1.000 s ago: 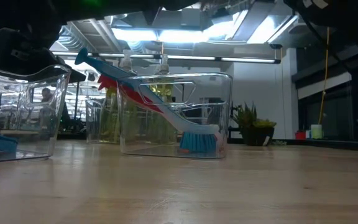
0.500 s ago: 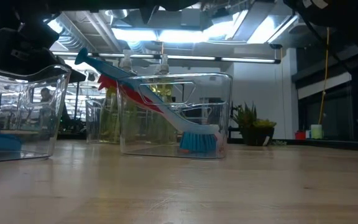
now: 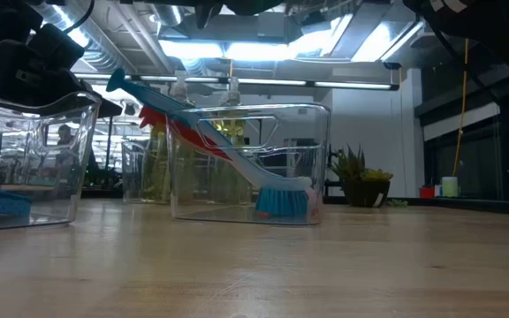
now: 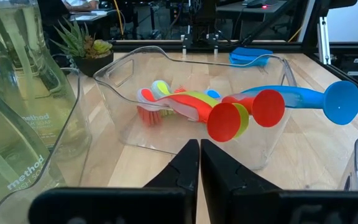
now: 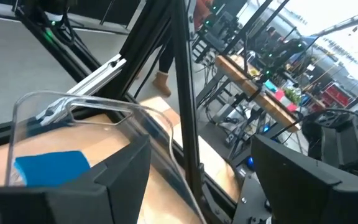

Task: Pick & Place Kitchen Sink Supplies
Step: Put the blue sponge into the bottom transparent bin

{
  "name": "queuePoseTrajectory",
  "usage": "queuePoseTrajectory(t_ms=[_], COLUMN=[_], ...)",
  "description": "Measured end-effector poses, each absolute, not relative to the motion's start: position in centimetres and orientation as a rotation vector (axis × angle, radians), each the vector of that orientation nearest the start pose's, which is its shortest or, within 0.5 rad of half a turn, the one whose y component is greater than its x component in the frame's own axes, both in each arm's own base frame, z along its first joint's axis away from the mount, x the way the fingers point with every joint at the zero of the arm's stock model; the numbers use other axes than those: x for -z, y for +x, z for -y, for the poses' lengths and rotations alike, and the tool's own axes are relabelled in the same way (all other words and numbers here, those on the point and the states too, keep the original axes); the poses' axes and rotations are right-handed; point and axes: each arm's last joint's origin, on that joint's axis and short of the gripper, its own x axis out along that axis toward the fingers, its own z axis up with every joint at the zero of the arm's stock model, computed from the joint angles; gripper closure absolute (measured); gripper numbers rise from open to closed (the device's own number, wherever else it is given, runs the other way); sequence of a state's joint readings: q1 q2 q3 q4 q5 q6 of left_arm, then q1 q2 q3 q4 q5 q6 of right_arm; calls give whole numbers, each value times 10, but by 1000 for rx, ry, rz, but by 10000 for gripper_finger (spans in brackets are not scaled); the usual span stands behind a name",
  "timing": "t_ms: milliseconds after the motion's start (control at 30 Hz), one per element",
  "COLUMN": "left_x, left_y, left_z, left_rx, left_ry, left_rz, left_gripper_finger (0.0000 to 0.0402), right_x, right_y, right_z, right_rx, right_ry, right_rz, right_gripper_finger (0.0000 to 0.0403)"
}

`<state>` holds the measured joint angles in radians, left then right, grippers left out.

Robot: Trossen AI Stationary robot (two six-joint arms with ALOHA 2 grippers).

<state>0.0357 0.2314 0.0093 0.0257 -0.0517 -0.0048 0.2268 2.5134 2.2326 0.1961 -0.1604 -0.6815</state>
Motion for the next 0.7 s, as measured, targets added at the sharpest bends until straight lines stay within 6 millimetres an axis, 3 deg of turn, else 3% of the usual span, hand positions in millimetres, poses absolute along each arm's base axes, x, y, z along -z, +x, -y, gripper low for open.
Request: queuePoseTrajectory(t_ms=[233,567,700], left_x=[-150,-150,-150], left_y=[110,110,110], left_z=[-5,-5,-5], left_rx=[-87,-87,-87], left_ry=[-3,-3,-3], left_rz=[-196,-196,-197], left_gripper_finger=[390,393,391], right_x=[-242,-243,-269], right_y=[566,563,558], right_z=[-135,-138,-138], right_rx=[-396,-459,-507], right_ry=[-669,-526,-436], right_rz=[65,11,-94], right_gripper_finger=[130,130,130])
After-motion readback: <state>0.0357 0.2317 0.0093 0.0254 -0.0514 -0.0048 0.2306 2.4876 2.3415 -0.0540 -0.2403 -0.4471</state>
